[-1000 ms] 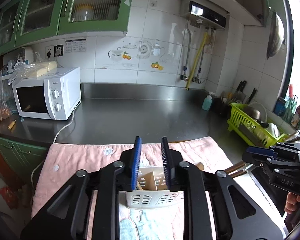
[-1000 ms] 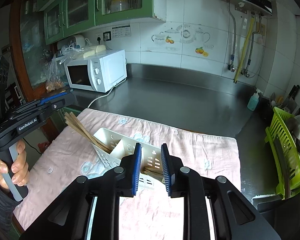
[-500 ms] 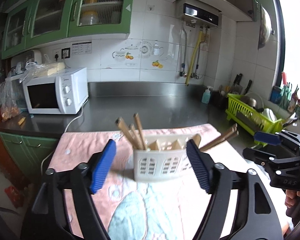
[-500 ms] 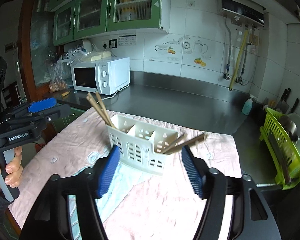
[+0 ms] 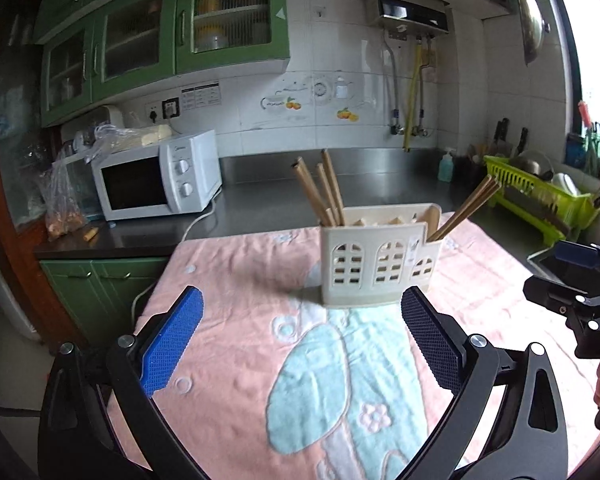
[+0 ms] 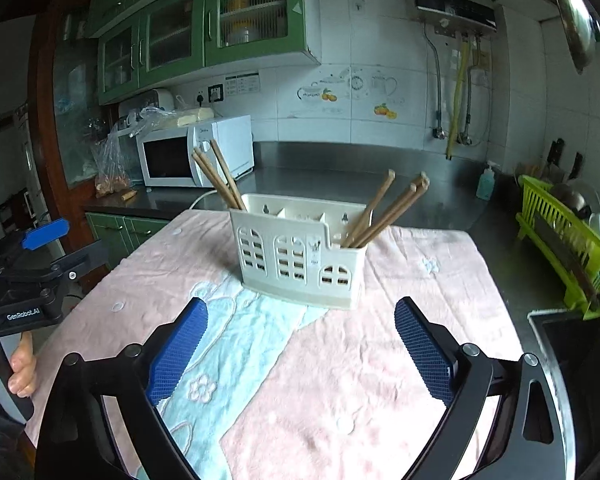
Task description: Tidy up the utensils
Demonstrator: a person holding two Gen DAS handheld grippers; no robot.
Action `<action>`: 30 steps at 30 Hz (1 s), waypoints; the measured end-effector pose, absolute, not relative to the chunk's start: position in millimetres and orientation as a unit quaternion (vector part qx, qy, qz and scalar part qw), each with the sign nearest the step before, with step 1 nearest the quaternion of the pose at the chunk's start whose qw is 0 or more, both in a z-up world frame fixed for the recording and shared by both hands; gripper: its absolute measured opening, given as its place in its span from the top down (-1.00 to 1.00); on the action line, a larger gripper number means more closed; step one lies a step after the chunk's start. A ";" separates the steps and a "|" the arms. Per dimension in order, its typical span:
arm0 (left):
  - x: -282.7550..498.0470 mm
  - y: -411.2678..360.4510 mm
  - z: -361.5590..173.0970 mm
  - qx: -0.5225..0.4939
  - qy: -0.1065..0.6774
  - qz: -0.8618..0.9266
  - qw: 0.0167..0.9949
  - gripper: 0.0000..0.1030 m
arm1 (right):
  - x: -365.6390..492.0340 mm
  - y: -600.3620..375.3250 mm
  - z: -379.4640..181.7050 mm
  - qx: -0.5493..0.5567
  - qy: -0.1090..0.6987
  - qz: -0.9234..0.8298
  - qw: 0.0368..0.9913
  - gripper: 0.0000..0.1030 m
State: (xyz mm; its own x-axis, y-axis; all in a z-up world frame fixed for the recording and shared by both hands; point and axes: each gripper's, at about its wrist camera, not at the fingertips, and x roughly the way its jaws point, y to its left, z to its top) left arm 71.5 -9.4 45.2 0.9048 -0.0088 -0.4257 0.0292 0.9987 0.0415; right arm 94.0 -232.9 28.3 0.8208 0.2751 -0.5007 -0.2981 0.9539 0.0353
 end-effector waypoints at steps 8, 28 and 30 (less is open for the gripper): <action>50.3 3.8 25.4 0.018 0.230 0.029 0.973 -0.91 | 78.4 -233.1 8.6 -0.001 0.264 0.129 0.956 -0.81; 31.7 2.6 10.2 0.013 0.239 0.035 0.970 -0.91 | 61.8 -242.1 -11.2 0.033 0.279 0.117 0.953 -0.84; 31.6 1.4 8.6 0.015 0.241 0.035 0.970 -0.91 | 61.6 -242.2 -11.8 0.034 0.279 0.117 0.953 -0.84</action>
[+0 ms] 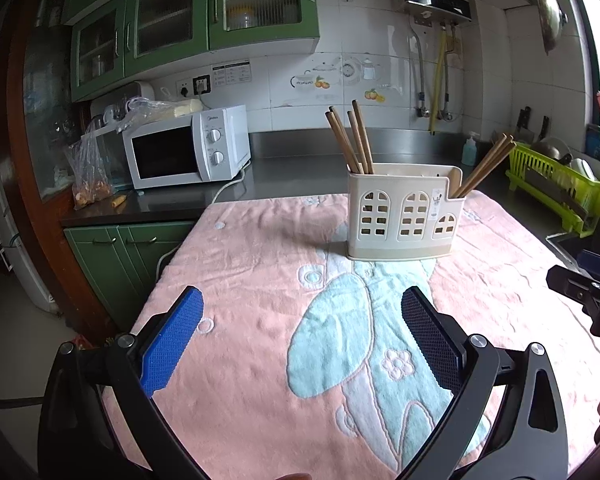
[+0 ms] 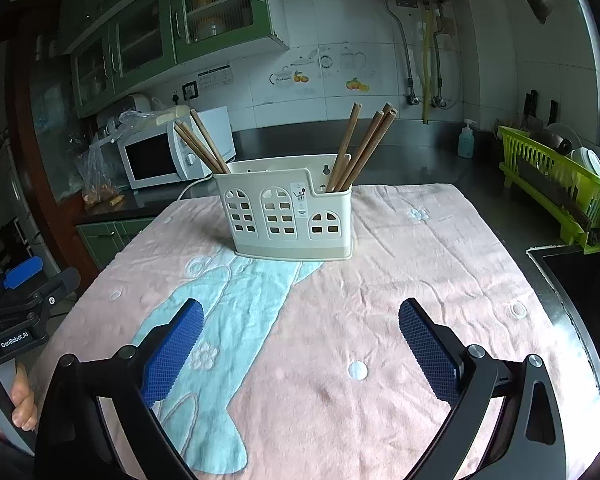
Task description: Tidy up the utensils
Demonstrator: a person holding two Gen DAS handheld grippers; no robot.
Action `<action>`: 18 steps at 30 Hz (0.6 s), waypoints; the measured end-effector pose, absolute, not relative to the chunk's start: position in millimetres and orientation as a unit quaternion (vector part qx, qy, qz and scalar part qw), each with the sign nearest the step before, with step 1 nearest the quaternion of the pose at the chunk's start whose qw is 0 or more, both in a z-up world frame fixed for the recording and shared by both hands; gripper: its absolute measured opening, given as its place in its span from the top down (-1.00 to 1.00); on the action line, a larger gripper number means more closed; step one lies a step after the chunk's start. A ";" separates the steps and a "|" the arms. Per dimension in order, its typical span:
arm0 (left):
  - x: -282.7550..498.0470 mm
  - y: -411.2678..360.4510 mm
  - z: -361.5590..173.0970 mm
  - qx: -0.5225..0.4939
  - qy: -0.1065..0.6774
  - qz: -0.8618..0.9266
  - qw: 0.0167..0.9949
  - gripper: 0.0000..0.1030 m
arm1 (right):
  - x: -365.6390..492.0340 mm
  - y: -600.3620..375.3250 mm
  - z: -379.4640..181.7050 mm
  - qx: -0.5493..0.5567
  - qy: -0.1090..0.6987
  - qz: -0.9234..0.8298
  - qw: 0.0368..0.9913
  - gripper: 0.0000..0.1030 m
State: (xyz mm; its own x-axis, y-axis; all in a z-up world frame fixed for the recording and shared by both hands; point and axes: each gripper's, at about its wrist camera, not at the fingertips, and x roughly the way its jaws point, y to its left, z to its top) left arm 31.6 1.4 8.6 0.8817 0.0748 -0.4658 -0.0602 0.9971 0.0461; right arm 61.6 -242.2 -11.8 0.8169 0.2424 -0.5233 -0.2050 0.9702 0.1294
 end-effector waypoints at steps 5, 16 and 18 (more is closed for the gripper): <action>31.3 1.9 5.2 0.012 0.245 0.034 0.969 -0.91 | 61.3 -242.4 -11.2 0.032 0.278 0.118 0.953 -0.84; 32.1 2.1 2.3 0.009 0.249 0.034 0.968 -0.91 | 61.6 -238.0 -10.5 0.025 0.280 0.123 0.952 -0.84; 32.1 1.6 1.3 0.009 0.250 0.033 0.968 -0.91 | 61.2 -237.2 -10.2 0.023 0.280 0.122 0.952 -0.84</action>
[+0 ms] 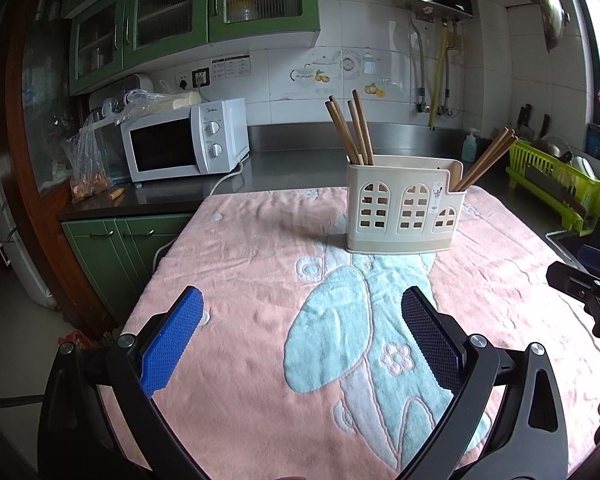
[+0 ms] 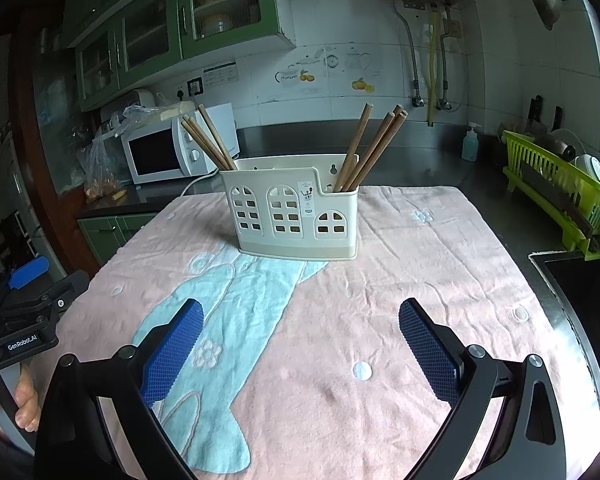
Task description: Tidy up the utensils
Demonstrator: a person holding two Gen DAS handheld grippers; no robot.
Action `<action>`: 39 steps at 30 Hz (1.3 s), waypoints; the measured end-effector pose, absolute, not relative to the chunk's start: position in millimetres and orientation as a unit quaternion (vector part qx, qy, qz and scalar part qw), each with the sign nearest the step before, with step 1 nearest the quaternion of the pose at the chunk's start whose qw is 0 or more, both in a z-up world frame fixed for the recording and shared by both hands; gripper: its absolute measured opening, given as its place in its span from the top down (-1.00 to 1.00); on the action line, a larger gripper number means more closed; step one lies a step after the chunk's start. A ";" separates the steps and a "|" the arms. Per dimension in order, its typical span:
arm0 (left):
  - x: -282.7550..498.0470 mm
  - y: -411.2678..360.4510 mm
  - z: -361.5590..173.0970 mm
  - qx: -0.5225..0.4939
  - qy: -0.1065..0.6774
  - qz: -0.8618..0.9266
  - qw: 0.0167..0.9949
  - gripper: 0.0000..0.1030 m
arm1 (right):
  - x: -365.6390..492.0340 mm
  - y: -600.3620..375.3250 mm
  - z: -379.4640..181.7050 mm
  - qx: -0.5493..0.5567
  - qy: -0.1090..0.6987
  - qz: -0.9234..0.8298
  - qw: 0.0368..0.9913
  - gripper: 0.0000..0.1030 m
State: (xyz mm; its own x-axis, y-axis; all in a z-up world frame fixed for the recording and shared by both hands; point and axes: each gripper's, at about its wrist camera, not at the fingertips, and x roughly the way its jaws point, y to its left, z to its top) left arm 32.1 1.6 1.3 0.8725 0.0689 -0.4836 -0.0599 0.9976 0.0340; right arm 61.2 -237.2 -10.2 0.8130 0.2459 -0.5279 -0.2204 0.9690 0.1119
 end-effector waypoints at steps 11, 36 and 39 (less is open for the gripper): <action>33.2 1.4 0.4 0.007 0.253 0.034 0.967 -0.91 | 62.6 -234.0 -10.3 0.022 0.282 0.125 0.951 -0.84; 36.3 -1.4 -4.1 0.006 0.258 0.032 0.966 -0.91 | 64.2 -229.9 -11.5 0.018 0.284 0.126 0.951 -0.84; 36.9 -0.7 -4.2 0.006 0.258 0.032 0.965 -0.91 | 64.5 -229.7 -11.9 0.018 0.284 0.125 0.950 -0.85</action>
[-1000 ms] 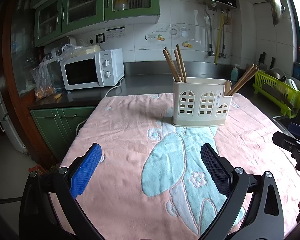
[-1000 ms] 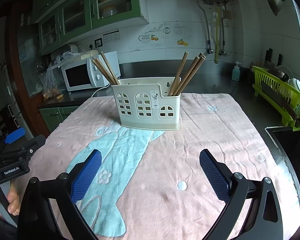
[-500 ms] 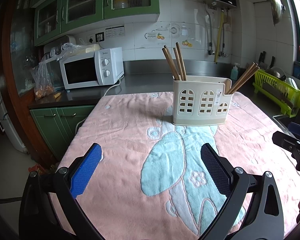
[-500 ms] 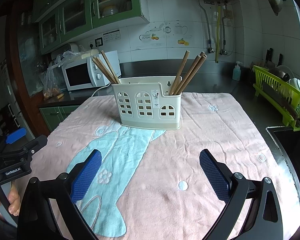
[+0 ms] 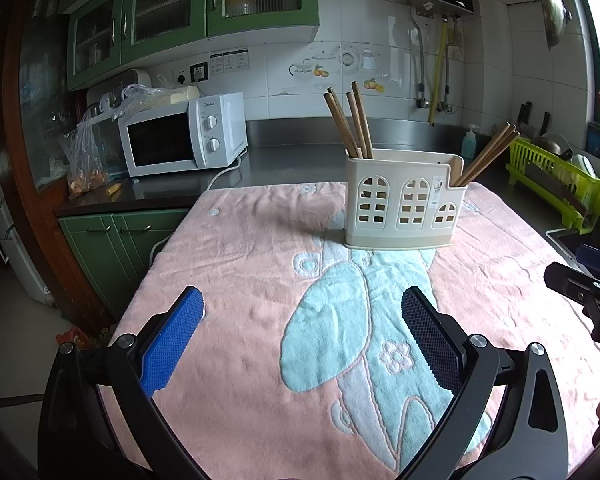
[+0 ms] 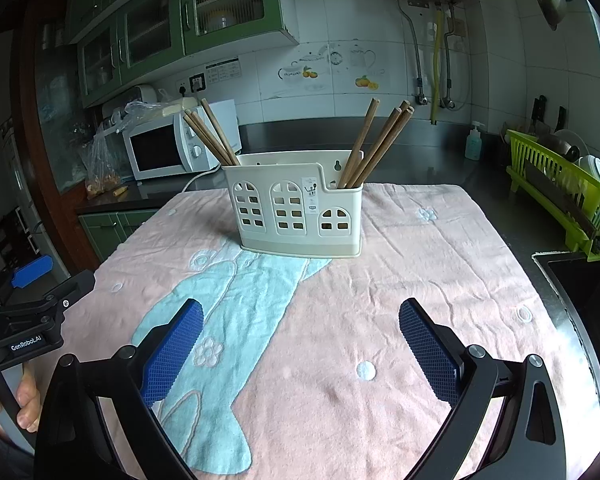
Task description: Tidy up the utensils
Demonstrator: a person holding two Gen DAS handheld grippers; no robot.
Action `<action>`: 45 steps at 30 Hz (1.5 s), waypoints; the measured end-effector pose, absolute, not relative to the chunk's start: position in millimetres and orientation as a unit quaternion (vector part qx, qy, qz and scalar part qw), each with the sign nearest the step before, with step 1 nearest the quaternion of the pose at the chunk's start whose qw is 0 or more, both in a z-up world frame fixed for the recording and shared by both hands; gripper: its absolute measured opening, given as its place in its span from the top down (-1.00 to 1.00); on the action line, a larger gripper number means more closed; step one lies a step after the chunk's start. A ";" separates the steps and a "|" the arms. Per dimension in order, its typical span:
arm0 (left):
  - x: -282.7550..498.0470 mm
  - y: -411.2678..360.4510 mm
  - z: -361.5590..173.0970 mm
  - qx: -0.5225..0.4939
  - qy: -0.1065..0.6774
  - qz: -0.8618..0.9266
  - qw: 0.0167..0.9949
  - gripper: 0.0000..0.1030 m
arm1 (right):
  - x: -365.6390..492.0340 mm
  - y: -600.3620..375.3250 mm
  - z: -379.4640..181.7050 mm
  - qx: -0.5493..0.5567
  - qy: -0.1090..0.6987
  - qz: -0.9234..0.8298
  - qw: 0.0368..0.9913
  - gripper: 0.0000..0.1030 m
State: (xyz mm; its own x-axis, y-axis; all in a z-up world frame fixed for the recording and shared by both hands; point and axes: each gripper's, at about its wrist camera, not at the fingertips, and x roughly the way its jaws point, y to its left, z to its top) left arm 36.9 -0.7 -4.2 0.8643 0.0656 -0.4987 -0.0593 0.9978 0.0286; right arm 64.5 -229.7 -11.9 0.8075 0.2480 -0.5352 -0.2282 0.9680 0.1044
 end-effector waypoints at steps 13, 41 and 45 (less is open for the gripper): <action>37.4 -0.3 -4.2 0.004 0.259 0.033 0.965 -0.91 | 65.2 -230.0 -13.1 0.018 0.283 0.125 0.951 -0.85; 34.4 0.9 -7.7 -0.006 0.261 0.010 0.965 -0.91 | 63.8 -229.4 -13.6 0.018 0.283 0.128 0.950 -0.85; 33.9 -0.6 -7.5 -0.003 0.261 0.009 0.965 -0.91 | 64.0 -229.7 -13.7 0.018 0.283 0.128 0.950 -0.85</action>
State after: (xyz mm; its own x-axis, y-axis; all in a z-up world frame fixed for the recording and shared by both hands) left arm 33.9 -0.6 -7.5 0.8636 0.0163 -0.5040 -0.0190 0.9998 -0.0002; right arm 64.0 -229.7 -13.7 0.8068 0.2529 -0.5340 -0.2326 0.9667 0.1064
